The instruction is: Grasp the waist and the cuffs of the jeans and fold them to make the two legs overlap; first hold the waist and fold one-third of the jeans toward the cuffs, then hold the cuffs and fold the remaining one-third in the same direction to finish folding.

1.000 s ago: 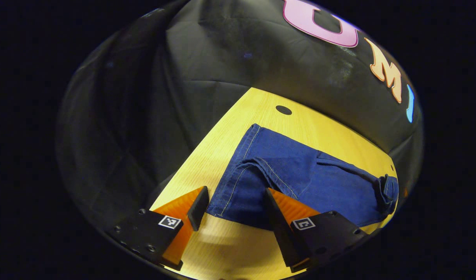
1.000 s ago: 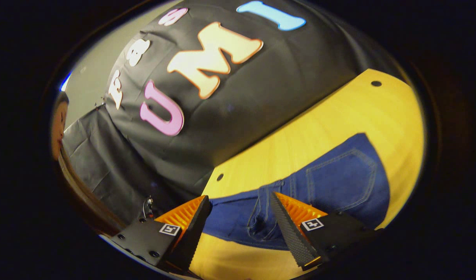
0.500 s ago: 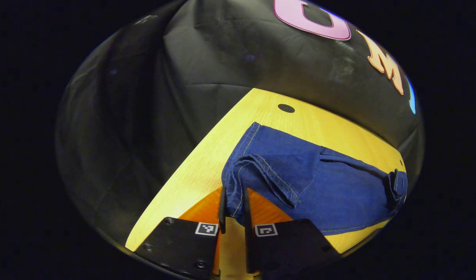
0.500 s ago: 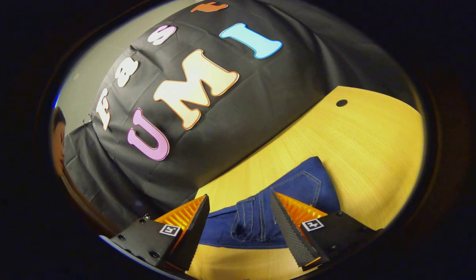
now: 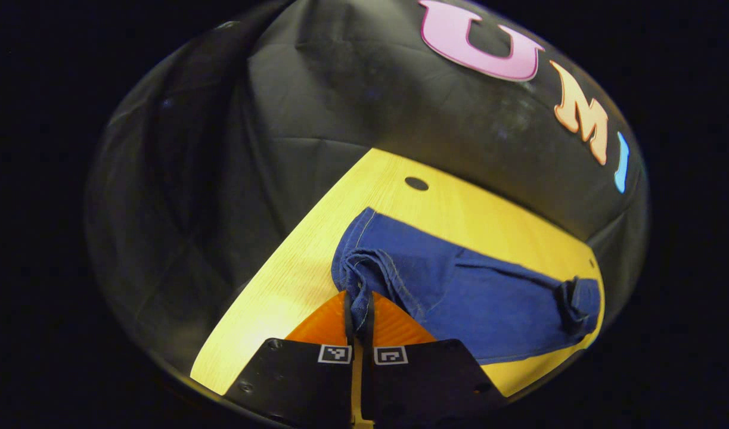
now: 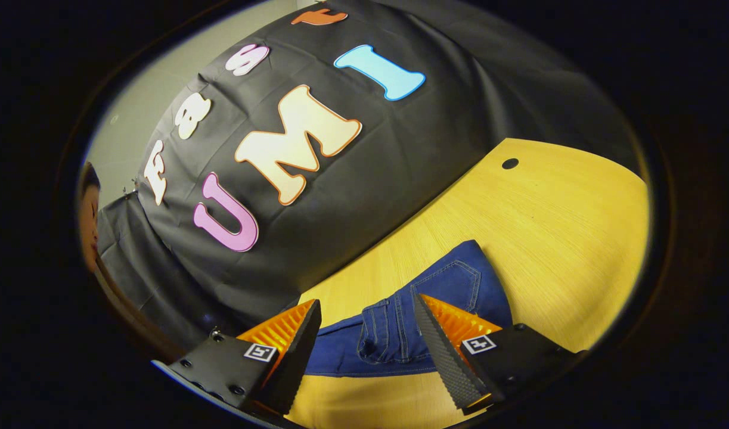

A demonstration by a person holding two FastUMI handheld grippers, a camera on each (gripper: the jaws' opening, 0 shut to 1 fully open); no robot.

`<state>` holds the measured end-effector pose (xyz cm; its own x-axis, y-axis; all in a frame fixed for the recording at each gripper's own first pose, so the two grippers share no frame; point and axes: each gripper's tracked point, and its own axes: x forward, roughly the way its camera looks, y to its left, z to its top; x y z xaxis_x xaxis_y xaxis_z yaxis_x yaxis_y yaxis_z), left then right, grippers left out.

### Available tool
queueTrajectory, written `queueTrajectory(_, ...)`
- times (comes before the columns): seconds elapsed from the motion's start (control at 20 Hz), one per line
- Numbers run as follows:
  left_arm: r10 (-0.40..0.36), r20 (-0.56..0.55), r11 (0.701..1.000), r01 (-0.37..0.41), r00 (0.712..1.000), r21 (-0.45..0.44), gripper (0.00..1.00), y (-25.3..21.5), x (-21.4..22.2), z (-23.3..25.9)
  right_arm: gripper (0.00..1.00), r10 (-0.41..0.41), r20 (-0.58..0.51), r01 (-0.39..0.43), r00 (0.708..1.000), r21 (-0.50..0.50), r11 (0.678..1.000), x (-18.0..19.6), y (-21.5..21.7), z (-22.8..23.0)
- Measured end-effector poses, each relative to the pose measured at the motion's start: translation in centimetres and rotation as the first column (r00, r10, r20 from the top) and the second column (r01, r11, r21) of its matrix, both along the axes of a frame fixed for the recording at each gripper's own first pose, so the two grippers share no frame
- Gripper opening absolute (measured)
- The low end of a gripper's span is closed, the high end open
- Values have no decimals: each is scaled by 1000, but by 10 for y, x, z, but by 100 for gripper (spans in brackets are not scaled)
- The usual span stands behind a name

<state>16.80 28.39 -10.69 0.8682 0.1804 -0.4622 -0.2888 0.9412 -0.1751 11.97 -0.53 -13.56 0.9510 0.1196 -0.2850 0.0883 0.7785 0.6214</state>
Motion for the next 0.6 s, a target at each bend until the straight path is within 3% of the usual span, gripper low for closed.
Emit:
queueTrajectory(0.25, -80, 86, 994, 86, 993, -61, 0, -66, 14, 57, 97, 9, 16, -9, 1000, -10, 1000, -4, -29, 16)
queueTrajectory(0.6, -183, 120, 981, 172, 976, 92, 0, -212, 42, 122, 96, 52, 34, -52, 998, 4, 999, -21, -114, 32)
